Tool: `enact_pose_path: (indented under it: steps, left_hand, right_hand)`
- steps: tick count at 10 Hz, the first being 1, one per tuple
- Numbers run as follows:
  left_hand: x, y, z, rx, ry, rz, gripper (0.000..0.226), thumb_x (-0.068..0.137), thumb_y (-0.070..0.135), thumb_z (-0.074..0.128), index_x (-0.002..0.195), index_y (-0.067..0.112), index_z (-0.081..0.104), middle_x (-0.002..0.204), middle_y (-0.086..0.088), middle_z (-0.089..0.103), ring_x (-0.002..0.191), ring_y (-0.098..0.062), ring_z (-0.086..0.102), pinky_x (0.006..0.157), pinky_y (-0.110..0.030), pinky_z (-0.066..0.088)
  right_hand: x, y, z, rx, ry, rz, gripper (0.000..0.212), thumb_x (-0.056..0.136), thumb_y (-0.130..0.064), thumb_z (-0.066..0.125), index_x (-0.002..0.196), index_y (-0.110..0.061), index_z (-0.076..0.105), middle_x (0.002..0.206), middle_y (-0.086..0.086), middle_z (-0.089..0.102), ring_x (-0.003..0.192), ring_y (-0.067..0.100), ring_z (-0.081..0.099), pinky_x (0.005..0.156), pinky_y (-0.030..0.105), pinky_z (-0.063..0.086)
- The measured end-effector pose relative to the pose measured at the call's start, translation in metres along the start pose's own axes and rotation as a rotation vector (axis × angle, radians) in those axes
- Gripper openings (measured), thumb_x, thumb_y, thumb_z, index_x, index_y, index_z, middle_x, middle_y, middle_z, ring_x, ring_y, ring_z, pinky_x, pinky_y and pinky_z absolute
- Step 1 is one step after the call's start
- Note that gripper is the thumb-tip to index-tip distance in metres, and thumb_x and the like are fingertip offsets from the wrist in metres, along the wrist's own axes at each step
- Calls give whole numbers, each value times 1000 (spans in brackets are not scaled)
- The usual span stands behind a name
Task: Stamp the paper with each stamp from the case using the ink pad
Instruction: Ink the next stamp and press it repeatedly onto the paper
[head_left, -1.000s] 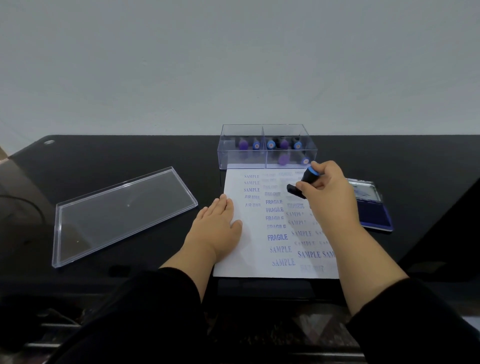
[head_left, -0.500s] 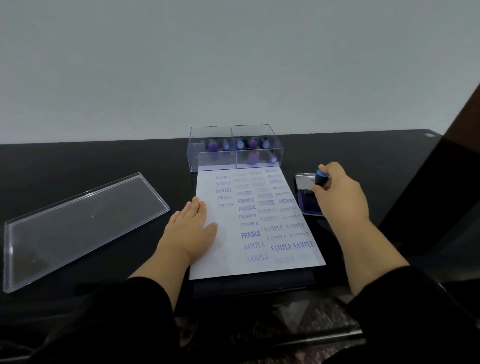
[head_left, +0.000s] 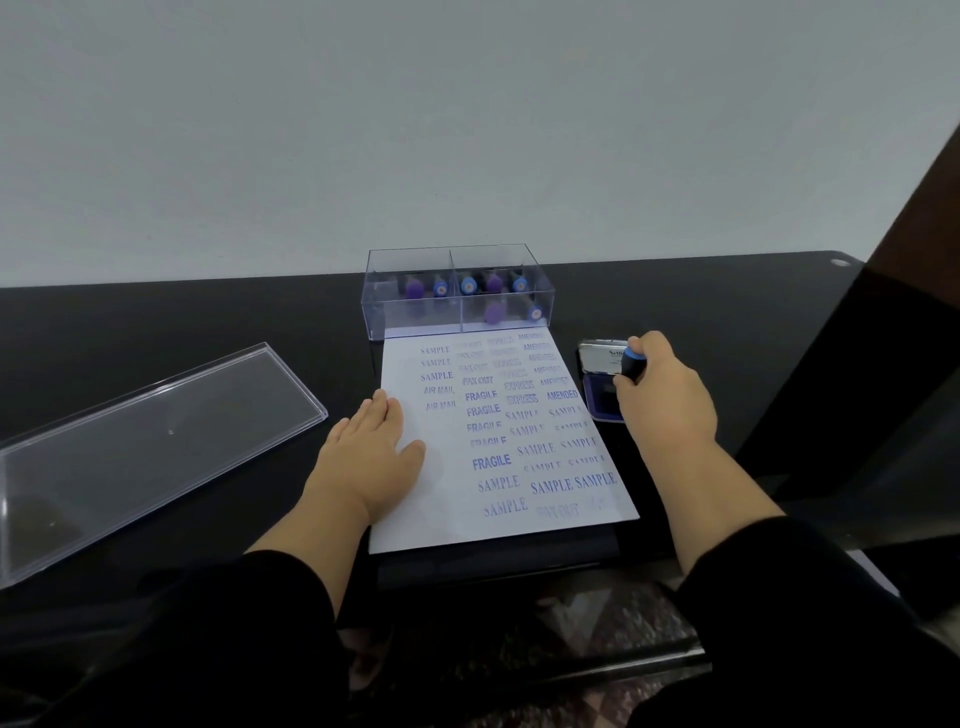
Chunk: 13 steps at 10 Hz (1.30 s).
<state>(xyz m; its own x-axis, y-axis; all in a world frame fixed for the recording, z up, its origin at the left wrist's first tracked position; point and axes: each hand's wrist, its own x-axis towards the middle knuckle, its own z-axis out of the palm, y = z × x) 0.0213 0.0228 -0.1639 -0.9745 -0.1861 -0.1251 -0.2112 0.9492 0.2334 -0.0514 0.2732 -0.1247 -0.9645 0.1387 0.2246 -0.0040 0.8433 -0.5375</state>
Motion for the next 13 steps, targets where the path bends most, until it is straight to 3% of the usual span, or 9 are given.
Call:
enact_pose_path:
  steps: [4, 8, 10, 12, 13]
  left_hand:
    - [1, 0, 0, 8, -6, -1, 62, 102, 38, 23, 152, 12, -3, 159, -2, -10, 147, -14, -6, 117, -30, -2]
    - [0, 1, -1, 8, -18, -1, 62, 102, 37, 22, 152, 12, -4, 159, -2, -10, 147, -14, -6, 118, -31, -2]
    - [-2, 3, -3, 3, -26, -2, 62, 102, 36, 22, 152, 12, -4, 159, -3, -10, 147, -15, -7, 117, -31, -3]
    - [-3, 3, -4, -4, -27, -1, 62, 101, 36, 23, 152, 12, -4, 159, -3, -10, 146, -15, -7, 117, -30, -3]
    - [-3, 2, -4, -10, -27, -6, 62, 101, 36, 24, 152, 12, -4, 159, -2, -10, 146, -14, -7, 117, -30, -4]
  right_hand:
    - [1, 0, 0, -36, -20, 4, 33, 94, -17, 52, 125, -21, 41, 95, 8, 59, 75, 22, 51, 48, 26, 33]
    - [-4, -16, -1, -29, -7, -124, 29, 96, -16, 50, 124, -17, 42, 91, 6, 56, 72, 21, 51, 51, 27, 38]
    - [-16, -39, 6, 71, -48, -217, 26, 95, -17, 52, 120, -17, 44, 89, 4, 59, 77, 24, 58, 61, 37, 49]
    - [-26, -64, 19, 130, -93, -333, 28, 94, -17, 54, 121, -17, 46, 84, -1, 52, 77, 19, 51, 64, 31, 42]
    - [-31, -78, 28, 145, -131, -395, 29, 94, -18, 54, 123, -19, 47, 86, -3, 53, 80, 19, 53, 69, 33, 47]
